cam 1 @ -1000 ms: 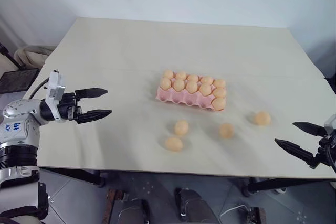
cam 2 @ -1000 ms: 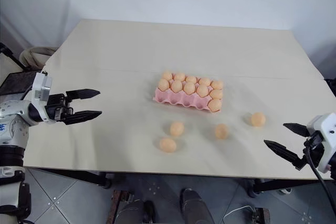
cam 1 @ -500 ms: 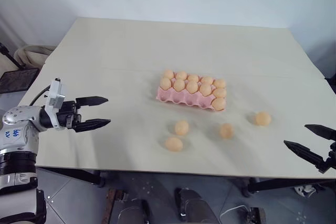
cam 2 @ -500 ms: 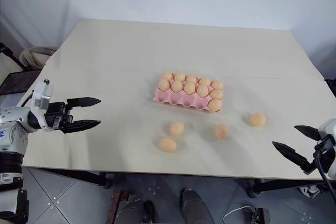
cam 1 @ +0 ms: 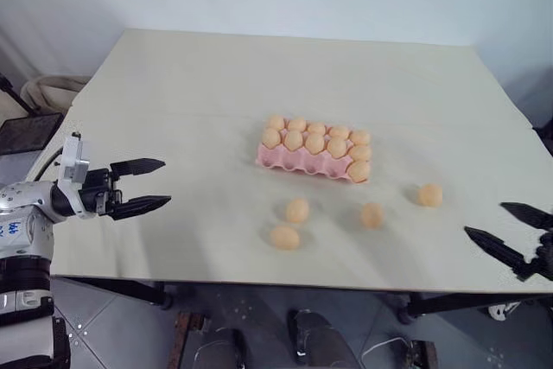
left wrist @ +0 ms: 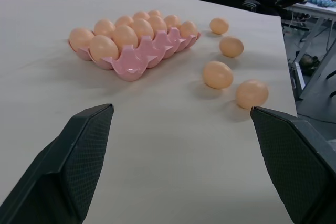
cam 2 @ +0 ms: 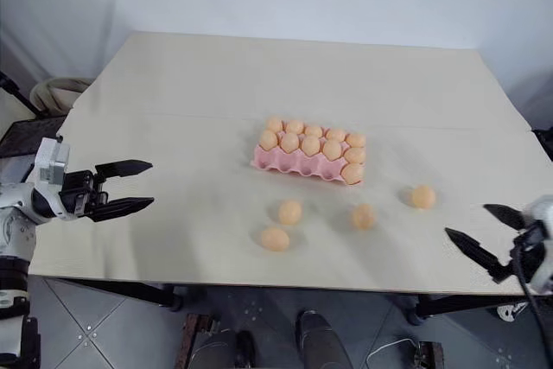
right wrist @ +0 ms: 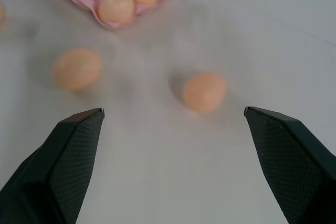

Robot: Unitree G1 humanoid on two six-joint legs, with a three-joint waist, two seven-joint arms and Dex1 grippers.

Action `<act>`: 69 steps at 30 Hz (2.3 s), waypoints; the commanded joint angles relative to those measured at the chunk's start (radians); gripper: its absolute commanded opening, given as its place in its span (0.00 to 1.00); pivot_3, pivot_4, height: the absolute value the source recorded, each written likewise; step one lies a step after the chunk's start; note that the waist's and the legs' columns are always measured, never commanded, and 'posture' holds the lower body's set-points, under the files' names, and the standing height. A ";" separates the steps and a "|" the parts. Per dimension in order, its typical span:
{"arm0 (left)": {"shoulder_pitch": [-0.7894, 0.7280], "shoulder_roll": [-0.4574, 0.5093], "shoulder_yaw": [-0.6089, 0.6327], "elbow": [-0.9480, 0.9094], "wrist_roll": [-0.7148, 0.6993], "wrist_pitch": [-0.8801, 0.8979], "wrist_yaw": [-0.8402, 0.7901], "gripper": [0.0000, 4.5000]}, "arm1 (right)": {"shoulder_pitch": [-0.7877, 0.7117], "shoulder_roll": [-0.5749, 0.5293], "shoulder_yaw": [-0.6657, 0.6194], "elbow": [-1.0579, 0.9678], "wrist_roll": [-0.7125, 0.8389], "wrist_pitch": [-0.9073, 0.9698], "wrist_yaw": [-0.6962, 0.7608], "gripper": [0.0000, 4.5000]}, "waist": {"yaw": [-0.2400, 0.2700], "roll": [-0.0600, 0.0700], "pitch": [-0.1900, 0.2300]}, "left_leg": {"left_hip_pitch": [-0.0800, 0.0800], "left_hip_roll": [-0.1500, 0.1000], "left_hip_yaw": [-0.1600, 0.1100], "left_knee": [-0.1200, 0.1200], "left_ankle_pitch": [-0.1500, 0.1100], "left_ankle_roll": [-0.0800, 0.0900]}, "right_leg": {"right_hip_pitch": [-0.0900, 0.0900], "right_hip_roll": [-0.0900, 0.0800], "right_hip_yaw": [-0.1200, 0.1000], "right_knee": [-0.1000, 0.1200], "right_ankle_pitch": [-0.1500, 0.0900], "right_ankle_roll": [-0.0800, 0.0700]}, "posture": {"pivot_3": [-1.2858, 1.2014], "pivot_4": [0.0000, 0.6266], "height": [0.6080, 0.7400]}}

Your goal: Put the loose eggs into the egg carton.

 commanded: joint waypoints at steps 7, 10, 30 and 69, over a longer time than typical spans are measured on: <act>0.033 0.006 0.011 -0.047 -0.041 -0.022 -0.086 0.99 | -0.126 0.111 0.259 -0.183 -0.024 0.062 -0.245 1.00 | 0.001 0.000 0.000 | 0.000 0.000 -0.001 -0.002 0.000 -0.001 | -0.001 -0.001 0.001 -0.001 -0.001 -0.002 | 0.52 0.24 1.00; 0.040 -0.004 0.009 -0.060 -0.045 -0.024 -0.073 0.99 | -0.156 0.134 0.332 -0.196 -0.036 0.067 -0.280 1.00 | 0.002 -0.001 0.000 | 0.000 0.000 -0.001 -0.003 0.000 -0.001 | -0.001 -0.001 0.000 -0.001 -0.002 -0.004 | 0.52 0.24 1.00; 0.074 -0.048 0.012 -0.128 -0.063 -0.026 -0.025 0.99 | -0.297 0.197 0.586 0.072 -0.219 0.024 -0.329 1.00 | 0.001 -0.002 -0.001 | -0.001 0.001 -0.001 -0.003 0.000 -0.002 | -0.001 0.000 0.000 -0.001 -0.002 -0.004 | 0.52 0.24 1.00; 0.017 -0.103 0.059 -0.125 -0.074 -0.133 -0.003 1.00 | -0.896 0.361 0.813 0.475 -0.376 -0.012 -0.357 0.31 | -0.002 -0.002 -0.001 | -0.003 0.002 -0.002 -0.004 0.003 -0.002 | -0.004 0.000 -0.004 0.001 0.002 0.003 | 0.52 0.24 1.00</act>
